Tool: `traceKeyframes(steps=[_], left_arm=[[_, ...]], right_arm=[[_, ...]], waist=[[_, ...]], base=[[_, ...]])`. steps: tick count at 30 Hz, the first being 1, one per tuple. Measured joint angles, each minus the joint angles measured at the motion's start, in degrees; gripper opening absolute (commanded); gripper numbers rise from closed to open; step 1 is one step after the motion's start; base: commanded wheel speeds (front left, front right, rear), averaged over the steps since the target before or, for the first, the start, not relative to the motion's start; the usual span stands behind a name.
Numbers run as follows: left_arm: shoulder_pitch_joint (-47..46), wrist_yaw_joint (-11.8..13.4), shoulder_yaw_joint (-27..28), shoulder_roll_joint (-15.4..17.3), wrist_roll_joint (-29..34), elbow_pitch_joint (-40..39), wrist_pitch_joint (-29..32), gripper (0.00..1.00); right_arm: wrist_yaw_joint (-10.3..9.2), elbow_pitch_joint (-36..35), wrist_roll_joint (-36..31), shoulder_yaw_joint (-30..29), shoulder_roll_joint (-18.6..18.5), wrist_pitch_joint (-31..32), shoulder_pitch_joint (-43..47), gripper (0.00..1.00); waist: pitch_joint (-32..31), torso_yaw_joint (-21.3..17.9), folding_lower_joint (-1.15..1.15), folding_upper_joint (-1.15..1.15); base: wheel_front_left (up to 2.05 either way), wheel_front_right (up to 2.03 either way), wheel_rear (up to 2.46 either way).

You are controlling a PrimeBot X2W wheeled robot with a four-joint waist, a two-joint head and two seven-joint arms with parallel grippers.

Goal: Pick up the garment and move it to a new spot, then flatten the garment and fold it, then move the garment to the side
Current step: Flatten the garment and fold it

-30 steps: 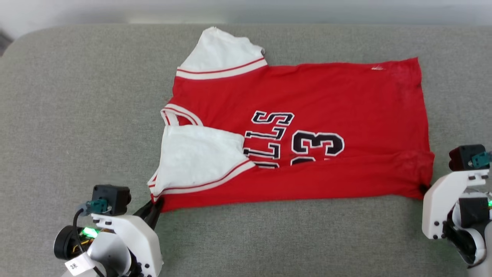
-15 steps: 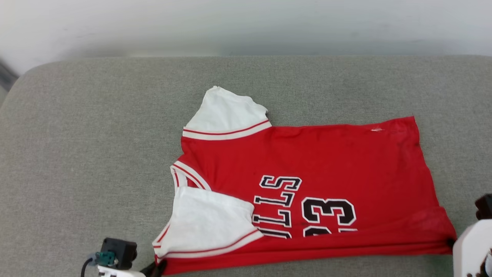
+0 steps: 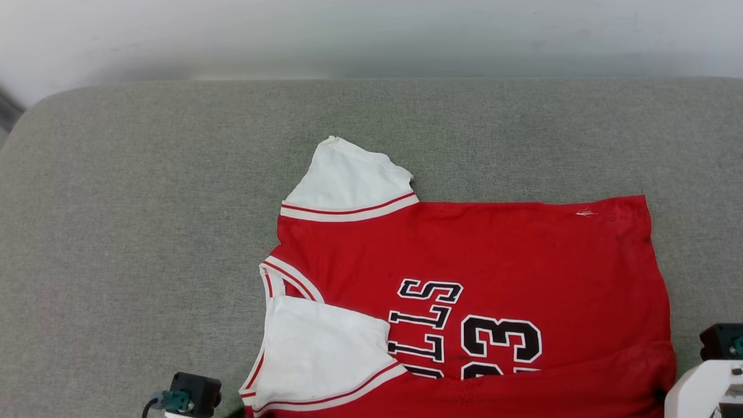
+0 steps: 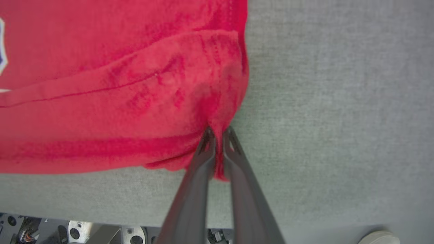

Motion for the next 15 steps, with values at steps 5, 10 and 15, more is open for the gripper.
traceKeyframes(steps=[5,10,15], left_arm=[[-0.96,-0.85,1.40,-0.92,-0.09,1.02,-3.58,1.00],[-3.27,-1.59,5.65,-2.15,1.36,1.52,-14.28,1.00],[-5.31,-1.92,8.24,-3.31,5.37,1.52,-25.47,1.00]], right_arm=[[0.00,0.62,-0.01,0.42,-0.35,-3.16,-2.04,1.00],[-0.01,-1.93,3.38,-0.32,0.13,-9.09,-5.12,1.00],[-0.01,-4.43,2.97,-0.14,-0.25,-18.92,-7.54,1.00]], waist=[[-0.53,-0.02,0.00,0.00],[-2.68,-0.54,0.00,0.00],[-4.08,-1.33,0.00,0.00]], base=[[0.00,0.00,0.00],[0.00,0.00,0.00],[0.00,0.00,0.00]])
